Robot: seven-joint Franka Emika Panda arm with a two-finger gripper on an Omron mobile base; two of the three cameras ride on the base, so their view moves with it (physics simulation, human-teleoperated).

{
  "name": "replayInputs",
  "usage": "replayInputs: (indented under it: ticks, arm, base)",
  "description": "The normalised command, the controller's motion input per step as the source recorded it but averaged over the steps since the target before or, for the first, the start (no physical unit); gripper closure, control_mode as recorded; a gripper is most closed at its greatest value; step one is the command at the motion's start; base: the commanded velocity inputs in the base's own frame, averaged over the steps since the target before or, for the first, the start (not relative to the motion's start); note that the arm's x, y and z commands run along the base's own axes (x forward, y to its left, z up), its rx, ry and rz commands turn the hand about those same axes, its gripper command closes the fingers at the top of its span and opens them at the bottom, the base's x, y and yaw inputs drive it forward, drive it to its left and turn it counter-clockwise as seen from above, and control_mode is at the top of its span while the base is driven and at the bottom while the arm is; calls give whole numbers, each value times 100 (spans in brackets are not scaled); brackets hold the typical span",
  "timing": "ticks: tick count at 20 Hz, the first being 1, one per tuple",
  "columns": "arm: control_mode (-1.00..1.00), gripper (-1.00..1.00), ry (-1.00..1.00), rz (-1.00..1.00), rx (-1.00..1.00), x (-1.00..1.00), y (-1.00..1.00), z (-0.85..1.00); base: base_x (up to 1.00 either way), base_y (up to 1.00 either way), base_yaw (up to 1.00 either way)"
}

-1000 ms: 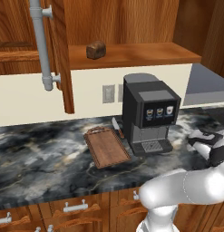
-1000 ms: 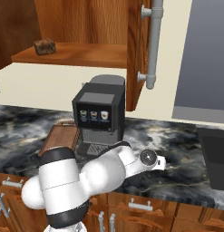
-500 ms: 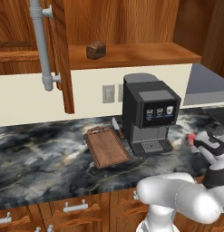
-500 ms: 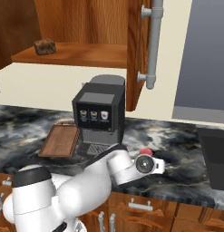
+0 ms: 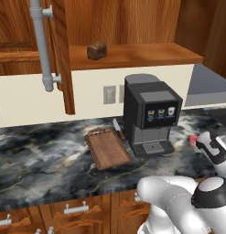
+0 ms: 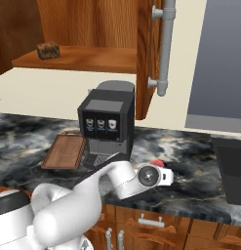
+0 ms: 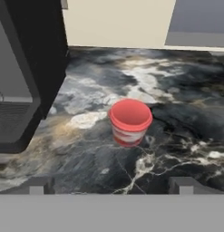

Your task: Pick the bread, place it on the cutting board, pick the jam, place it on the counter, and close the cabinet.

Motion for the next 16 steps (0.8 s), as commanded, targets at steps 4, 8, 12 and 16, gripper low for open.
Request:
replayInputs:
  ticks: [4, 8, 12, 16]
  arm:
    - [-100, -100, 0, 0, 0, -15, 16, 39]
    - [-100, -100, 0, 0, 0, -17, 16, 35]
    - [-100, -100, 0, 0, 0, -16, 21, 31]
    - [-100, -100, 0, 0, 0, -5, 31, 28]
  base:
    - [0, 0, 0]
    - [0, 0, 0]
    - [0, 0, 0]
    - [0, 0, 0]
